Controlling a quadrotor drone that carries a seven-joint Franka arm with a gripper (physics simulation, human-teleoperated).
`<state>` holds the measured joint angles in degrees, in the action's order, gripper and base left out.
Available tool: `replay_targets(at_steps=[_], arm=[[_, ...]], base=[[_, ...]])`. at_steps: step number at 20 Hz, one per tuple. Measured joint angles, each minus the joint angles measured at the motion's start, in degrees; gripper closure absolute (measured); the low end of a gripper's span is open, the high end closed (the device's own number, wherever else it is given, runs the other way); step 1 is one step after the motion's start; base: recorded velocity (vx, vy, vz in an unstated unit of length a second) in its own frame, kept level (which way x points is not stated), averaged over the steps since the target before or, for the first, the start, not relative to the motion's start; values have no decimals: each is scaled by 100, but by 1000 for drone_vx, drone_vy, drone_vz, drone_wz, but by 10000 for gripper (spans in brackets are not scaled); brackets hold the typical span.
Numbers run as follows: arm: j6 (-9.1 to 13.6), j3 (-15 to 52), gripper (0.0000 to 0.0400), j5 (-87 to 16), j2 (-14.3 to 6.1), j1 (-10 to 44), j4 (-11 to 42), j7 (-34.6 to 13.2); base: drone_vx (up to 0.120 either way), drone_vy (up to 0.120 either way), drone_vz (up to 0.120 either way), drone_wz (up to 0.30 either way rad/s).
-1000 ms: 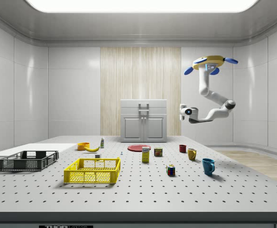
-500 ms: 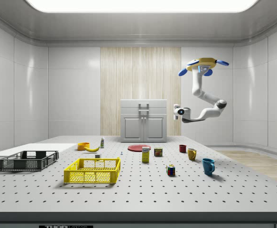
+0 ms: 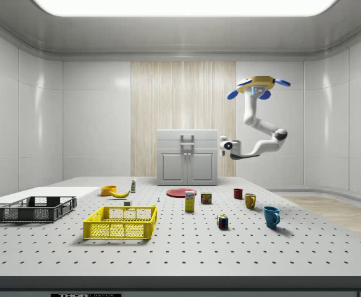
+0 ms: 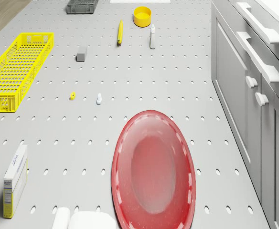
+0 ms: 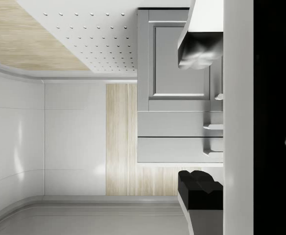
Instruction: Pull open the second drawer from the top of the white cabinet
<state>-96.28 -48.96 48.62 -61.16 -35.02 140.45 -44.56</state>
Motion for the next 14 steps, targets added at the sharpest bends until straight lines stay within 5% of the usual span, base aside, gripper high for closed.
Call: replay_targets(at_steps=[14], arm=[[-184, -63, 95, -169, -211, -196, 27, -141]], base=[[120, 0, 17, 0]])
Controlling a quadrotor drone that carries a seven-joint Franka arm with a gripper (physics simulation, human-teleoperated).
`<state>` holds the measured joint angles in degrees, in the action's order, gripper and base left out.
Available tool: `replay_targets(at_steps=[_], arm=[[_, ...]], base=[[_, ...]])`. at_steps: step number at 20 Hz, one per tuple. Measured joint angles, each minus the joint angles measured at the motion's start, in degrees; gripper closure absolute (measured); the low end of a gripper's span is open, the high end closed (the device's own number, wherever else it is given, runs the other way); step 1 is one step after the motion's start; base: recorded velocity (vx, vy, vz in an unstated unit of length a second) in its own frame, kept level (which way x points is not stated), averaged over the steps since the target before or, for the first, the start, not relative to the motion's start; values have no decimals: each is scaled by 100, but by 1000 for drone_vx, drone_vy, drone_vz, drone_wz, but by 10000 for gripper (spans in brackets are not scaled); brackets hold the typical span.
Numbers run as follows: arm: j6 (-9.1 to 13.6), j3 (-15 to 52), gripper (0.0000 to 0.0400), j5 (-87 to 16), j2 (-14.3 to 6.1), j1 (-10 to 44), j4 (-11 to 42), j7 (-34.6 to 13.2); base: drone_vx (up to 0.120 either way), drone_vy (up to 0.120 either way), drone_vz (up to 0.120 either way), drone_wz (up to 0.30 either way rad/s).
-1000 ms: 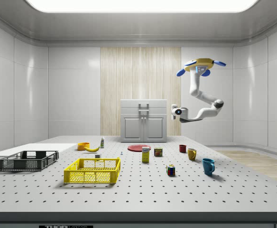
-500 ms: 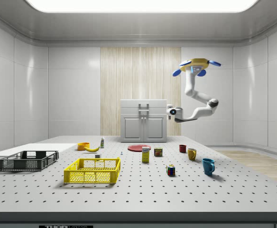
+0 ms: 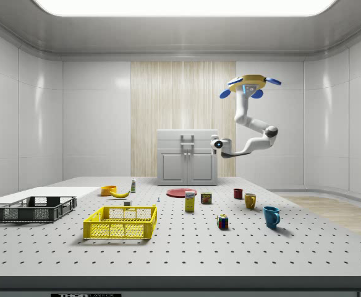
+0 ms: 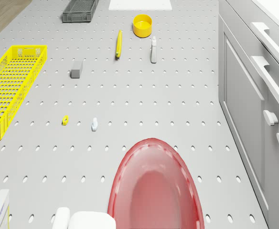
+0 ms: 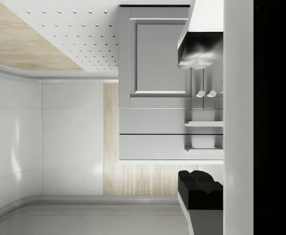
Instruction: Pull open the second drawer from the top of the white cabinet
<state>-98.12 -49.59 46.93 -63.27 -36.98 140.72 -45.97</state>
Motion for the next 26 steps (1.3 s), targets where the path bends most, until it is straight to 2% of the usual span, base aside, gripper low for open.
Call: replay_targets(at_steps=[9, 14, 16, 20, 26], arm=[[-96, -31, 95, -93, -113, -102, 15, -77], [-143, -45, 95, -139, -170, -151, 22, -116], [-161, -50, 95, -156, -191, -170, 25, -130], [-288, 23, 95, -118, -226, -209, 104, -137], [-628, 276, 95, 80, -248, -285, 328, -98]], base=[[120, -4, 0, 0], [120, -120, 0, 0], [120, -20, 0, 0], [0, 0, 0, 0], [0, 0, 0, 0]])
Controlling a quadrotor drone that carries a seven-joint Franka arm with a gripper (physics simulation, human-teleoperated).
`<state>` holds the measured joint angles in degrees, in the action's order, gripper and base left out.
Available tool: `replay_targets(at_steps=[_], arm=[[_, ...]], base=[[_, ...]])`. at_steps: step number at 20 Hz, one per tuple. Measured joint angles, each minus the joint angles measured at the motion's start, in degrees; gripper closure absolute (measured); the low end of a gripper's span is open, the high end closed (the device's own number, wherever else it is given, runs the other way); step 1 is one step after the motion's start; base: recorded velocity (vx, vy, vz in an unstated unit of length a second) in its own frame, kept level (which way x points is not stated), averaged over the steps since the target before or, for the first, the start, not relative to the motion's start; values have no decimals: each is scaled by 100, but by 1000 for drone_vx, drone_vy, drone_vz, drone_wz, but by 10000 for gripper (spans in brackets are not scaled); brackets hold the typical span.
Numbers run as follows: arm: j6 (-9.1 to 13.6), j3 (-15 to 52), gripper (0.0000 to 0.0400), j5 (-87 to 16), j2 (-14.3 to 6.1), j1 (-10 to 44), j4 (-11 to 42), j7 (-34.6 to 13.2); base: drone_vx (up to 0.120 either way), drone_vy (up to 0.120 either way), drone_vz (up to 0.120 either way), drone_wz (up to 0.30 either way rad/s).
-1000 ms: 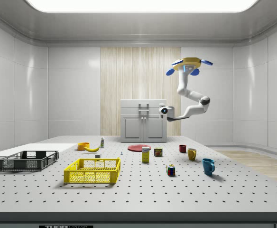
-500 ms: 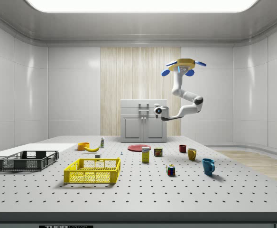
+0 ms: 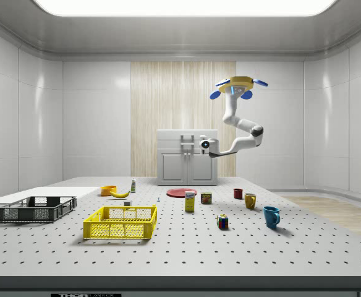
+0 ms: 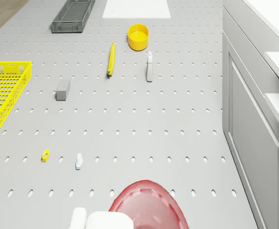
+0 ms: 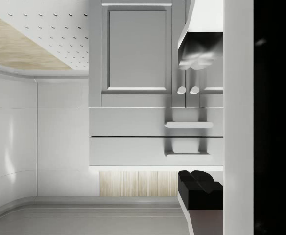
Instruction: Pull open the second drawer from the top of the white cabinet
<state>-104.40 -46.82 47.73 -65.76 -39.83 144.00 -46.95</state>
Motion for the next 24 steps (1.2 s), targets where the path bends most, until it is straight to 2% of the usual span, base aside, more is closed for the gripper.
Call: replay_targets(at_steps=[14, 19, 24], arm=[[-970, 795, 95, 801, 147, -328, 480, 255], [-1236, 1032, 95, 1092, 257, -452, 557, 371], [-1337, 1147, 95, 1247, 332, -493, 580, 441]], base=[[0, 0, 0, 0], [112, 0, 0, 0], [120, 0, 0, 0]])
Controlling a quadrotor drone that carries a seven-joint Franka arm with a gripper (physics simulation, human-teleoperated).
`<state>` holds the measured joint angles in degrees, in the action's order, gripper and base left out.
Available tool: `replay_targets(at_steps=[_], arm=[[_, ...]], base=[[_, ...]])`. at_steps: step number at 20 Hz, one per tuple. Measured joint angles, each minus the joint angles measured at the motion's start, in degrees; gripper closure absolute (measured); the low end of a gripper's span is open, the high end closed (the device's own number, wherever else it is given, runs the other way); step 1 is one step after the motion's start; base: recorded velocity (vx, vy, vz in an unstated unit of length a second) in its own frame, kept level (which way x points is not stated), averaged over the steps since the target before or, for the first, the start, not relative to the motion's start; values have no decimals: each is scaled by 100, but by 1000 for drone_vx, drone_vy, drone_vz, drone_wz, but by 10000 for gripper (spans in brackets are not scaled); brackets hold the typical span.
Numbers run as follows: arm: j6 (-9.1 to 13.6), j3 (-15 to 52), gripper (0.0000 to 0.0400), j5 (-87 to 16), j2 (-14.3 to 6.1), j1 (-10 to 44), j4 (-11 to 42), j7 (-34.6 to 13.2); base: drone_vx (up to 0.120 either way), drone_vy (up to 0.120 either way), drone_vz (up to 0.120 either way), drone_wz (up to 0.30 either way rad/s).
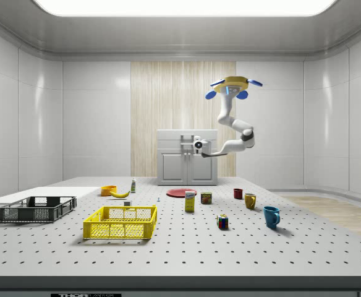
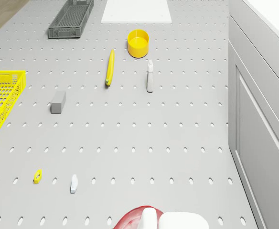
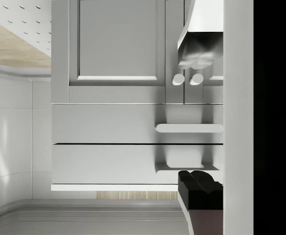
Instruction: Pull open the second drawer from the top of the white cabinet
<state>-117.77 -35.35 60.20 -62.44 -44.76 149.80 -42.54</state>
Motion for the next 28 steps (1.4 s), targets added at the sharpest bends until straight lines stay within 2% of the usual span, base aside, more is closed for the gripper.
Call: replay_targets(at_steps=[4, 11, 20, 28], arm=[[-16, 46, 95, 66, 38, 5, 4, 33], [-241, 291, 95, 399, 198, -105, 32, 176], [-664, 763, 95, 1093, 580, -351, 3, 491], [-861, 1109, 95, 1628, 927, -445, -90, 746]], base=[[120, 0, 0, 0], [0, 0, 0, 0], [0, 0, 0, 0], [0, 0, 0, 0]])
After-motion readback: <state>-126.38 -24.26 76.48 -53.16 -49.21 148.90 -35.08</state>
